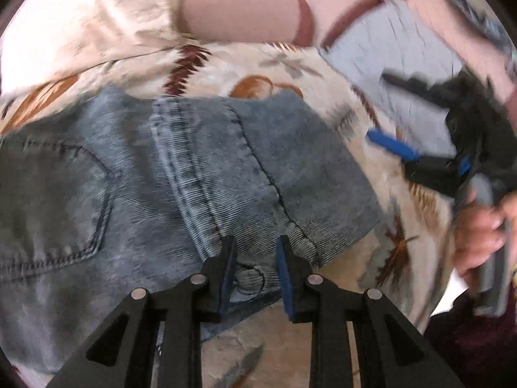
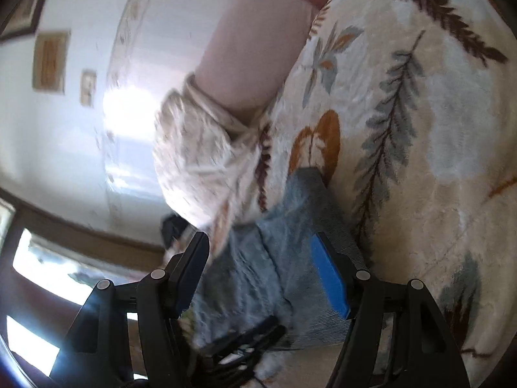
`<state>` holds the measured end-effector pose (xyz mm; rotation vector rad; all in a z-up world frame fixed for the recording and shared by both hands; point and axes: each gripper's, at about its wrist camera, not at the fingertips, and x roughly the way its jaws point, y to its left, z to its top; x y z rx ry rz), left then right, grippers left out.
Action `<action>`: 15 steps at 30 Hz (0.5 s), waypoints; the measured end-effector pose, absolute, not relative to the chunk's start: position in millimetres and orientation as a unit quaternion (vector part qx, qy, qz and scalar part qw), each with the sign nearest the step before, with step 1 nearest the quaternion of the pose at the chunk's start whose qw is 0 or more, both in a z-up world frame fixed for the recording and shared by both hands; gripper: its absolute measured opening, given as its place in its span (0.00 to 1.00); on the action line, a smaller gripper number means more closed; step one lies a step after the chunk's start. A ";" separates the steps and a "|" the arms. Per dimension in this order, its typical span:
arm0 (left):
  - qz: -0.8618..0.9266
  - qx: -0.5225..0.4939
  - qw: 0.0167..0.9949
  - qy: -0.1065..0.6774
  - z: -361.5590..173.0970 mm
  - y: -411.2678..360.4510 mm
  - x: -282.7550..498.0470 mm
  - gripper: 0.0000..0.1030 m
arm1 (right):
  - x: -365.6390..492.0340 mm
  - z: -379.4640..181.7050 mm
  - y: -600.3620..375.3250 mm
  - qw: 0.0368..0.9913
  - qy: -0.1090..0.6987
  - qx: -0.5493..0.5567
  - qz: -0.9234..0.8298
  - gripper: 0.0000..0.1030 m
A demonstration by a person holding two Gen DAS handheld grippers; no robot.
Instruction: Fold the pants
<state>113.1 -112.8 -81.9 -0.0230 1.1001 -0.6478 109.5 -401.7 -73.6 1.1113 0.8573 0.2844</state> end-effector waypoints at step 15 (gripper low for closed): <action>-0.106 -0.102 0.907 0.396 -44.2 83.3 69.3 0.27 | 207.4 -108.6 -274.6 0.829 0.521 0.164 0.116 0.26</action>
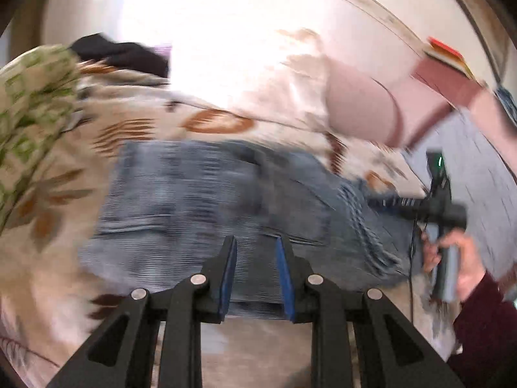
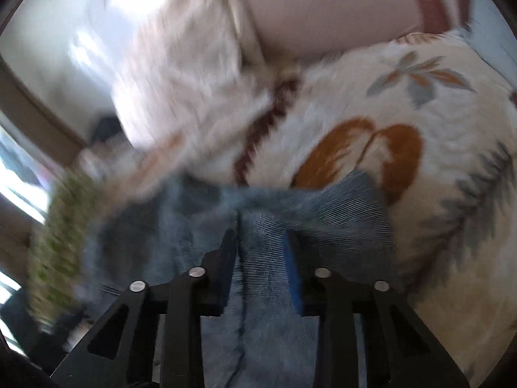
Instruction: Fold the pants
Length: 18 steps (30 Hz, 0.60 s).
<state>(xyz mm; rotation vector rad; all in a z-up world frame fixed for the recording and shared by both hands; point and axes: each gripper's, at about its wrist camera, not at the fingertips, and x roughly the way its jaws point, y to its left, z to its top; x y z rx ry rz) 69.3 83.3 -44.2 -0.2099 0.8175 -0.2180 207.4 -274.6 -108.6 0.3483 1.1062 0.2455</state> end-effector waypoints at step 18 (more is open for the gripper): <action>-0.071 -0.119 0.916 0.378 -47.9 137.0 39.9 0.40 | 178.4 -41.9 -210.7 0.855 0.441 0.179 0.204 0.39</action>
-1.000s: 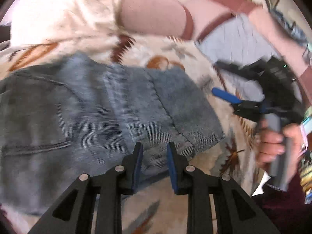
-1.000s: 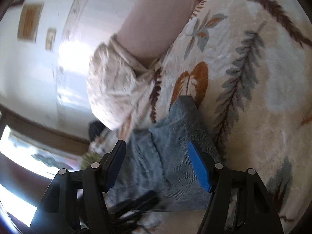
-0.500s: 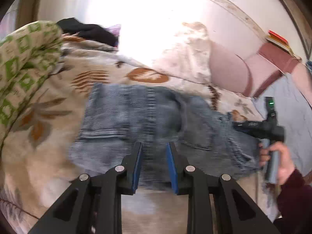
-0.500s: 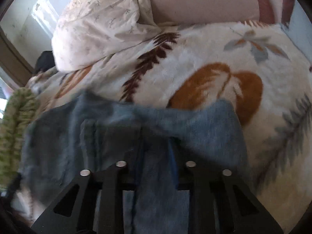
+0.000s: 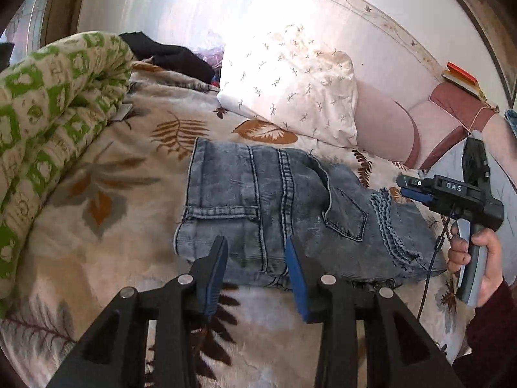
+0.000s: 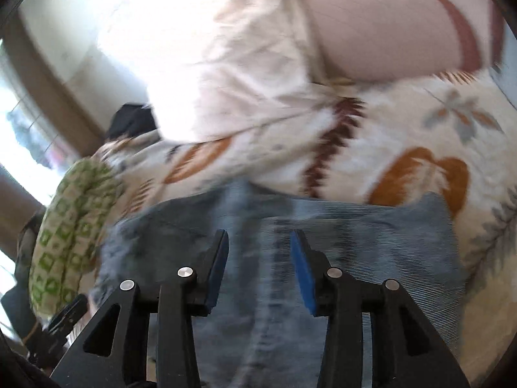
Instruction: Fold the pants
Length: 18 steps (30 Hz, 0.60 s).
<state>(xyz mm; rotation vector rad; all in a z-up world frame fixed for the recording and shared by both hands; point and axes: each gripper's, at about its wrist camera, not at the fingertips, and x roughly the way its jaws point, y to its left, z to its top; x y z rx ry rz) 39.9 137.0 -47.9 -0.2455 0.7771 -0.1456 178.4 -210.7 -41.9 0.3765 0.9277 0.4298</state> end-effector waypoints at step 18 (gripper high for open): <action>-0.023 -0.155 0.900 0.408 -76.1 133.6 71.0 0.50 | 210.7 5.5 12.0 0.767 0.503 -0.006 0.398 0.58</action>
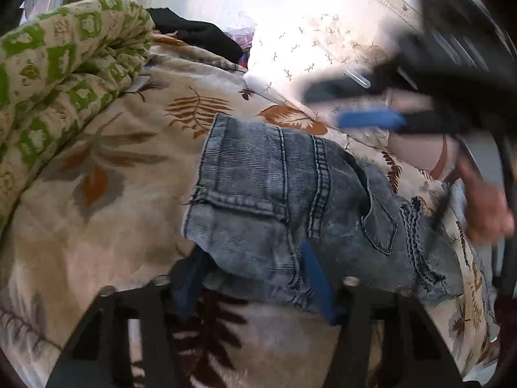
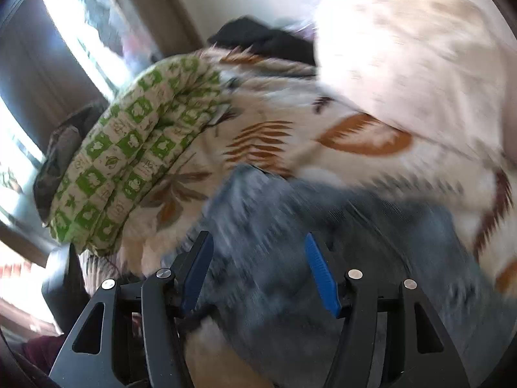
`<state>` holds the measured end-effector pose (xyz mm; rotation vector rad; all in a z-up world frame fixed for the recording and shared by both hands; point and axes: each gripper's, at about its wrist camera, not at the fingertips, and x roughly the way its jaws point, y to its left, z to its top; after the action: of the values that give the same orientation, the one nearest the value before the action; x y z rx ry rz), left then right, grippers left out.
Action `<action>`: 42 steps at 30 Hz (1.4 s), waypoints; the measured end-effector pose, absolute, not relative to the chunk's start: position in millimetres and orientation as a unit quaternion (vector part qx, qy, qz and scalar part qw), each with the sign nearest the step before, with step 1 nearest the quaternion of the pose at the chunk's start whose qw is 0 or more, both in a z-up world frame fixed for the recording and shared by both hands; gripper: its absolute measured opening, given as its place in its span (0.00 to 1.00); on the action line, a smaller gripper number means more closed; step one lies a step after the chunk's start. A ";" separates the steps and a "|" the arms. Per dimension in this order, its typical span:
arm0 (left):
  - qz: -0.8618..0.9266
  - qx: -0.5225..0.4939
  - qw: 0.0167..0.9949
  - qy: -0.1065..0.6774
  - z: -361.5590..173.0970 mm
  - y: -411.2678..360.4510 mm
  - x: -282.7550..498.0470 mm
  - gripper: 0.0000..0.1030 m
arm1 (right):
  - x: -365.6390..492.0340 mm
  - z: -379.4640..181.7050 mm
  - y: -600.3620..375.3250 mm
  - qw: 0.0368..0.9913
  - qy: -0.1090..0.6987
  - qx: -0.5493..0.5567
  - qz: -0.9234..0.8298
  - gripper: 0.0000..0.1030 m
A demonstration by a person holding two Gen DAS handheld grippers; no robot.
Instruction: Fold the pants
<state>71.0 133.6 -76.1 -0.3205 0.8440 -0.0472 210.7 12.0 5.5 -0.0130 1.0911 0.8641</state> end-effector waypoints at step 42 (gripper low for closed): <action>-0.338 -0.117 0.893 0.274 -16.9 -39.1 49.1 0.23 | 213.0 52.6 -173.2 0.847 0.430 0.082 0.302 0.09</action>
<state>49.1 -39.1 -16.9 -0.2419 0.5678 -0.7021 213.0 -173.2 52.6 0.1728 0.9057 0.6373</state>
